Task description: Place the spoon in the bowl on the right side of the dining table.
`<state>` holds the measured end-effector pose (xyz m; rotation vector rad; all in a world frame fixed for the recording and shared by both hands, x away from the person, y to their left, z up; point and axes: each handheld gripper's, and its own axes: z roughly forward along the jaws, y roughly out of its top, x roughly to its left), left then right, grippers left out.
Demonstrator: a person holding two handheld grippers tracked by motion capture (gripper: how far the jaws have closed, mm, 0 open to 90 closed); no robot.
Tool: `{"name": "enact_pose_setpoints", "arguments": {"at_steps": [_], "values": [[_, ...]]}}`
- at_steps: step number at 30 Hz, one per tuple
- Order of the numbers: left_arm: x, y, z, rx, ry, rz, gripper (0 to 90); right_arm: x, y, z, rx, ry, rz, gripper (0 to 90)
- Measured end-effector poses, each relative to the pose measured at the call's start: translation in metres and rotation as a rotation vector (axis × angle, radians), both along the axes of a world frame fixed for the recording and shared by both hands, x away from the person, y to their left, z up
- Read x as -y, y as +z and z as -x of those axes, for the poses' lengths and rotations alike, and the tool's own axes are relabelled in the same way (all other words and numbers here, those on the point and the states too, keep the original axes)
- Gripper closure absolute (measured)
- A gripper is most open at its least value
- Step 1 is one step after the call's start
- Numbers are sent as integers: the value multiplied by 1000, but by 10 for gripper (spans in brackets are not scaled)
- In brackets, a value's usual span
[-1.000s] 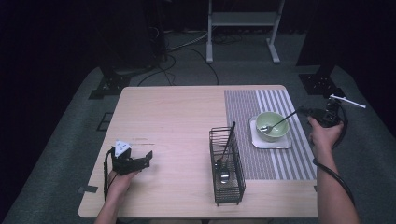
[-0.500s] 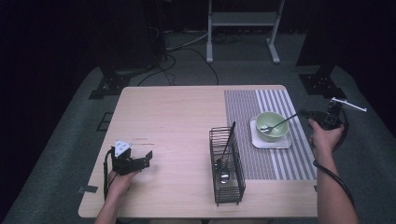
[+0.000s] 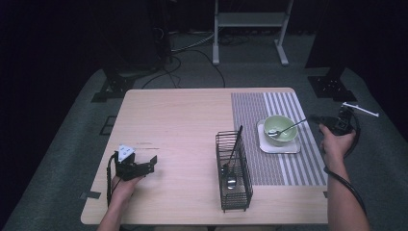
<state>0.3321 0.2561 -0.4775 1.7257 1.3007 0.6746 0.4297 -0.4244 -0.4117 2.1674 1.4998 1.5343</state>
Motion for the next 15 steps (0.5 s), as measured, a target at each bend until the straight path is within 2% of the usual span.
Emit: {"name": "enact_pose_setpoints", "arguments": {"at_steps": [15], "values": [[0,0,0,1,0,0,0,-1,-2,4,1,23,-3,804]]}}
